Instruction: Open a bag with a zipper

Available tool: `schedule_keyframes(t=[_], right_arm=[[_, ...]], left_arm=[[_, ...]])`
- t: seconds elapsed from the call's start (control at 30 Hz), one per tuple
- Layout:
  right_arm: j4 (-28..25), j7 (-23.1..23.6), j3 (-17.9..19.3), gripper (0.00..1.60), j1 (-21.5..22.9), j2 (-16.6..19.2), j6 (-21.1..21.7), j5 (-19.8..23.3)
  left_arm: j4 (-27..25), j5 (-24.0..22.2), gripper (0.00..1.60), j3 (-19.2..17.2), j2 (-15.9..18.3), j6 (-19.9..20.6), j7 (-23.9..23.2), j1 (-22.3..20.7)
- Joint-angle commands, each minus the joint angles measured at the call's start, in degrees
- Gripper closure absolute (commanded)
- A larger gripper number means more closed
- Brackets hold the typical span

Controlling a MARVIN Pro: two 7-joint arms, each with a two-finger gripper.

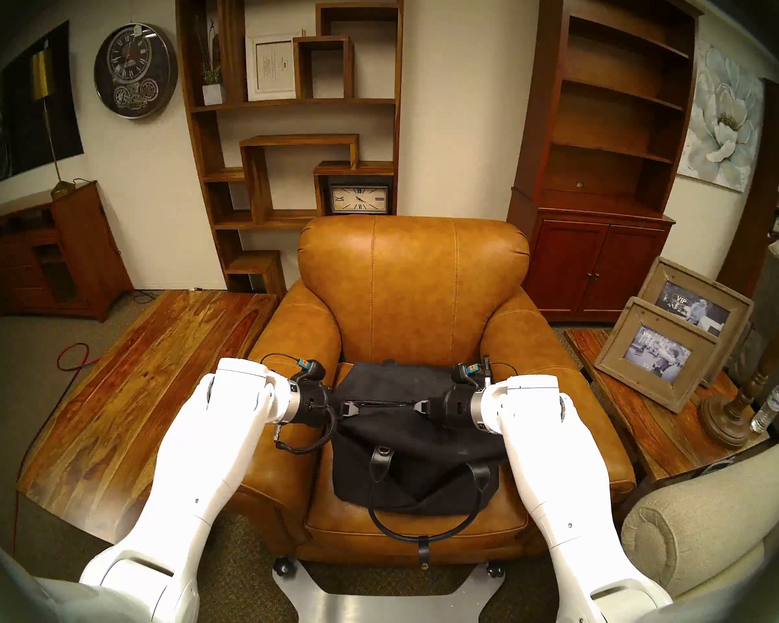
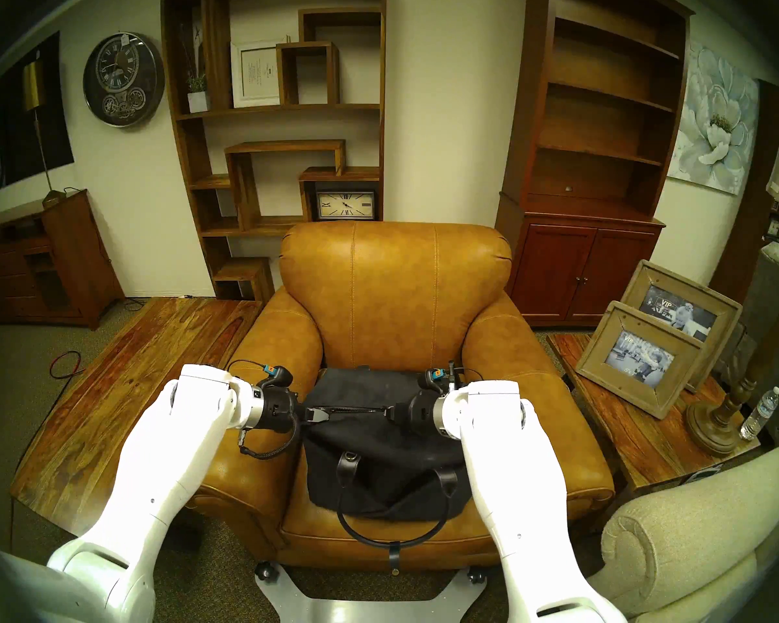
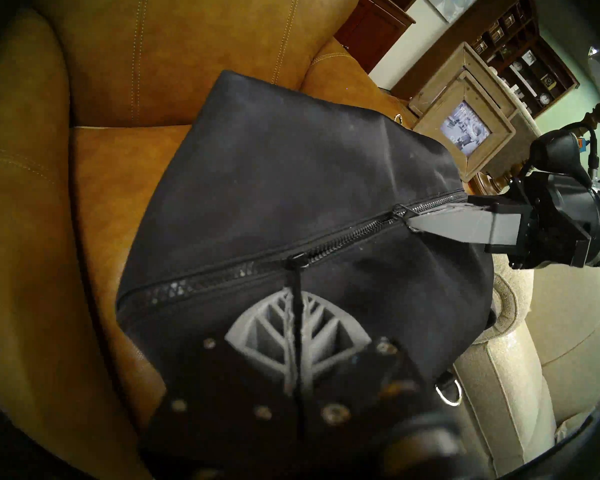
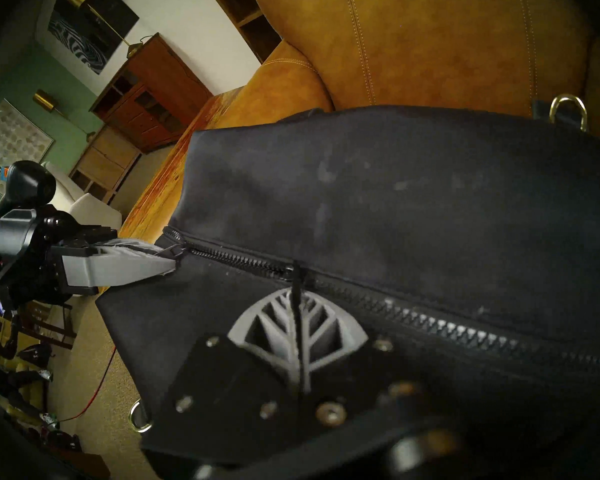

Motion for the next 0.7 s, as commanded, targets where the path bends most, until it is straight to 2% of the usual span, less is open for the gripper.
schedule_keyframes(t=[0.0, 0.4, 0.57, 0.67], right_arm=[[-1.51, -0.01, 1.62, 1.6, 0.75, 3.18, -0.02, -0.72], [-1.56, 0.84, 7.13, 1.6, -0.18, 7.98, -0.02, -1.6], [-0.33, 1.74, 8.03, 1.6, -0.56, 9.93, -0.02, -2.27], [-0.04, 1.92, 7.99, 1.6, -0.7, 10.62, -0.02, -2.74]], left_arm=[[-2.1, 0.02, 1.6, -0.5, 2.15, -0.08, 0.7, 0.1], [-2.51, 0.87, 1.6, -1.89, 4.01, -0.08, 3.26, -0.76], [-1.46, 1.67, 1.6, -0.3, 5.96, -0.08, 2.4, -1.28], [-1.17, 1.51, 1.6, -0.31, 6.0, -0.08, 2.32, -1.27]])
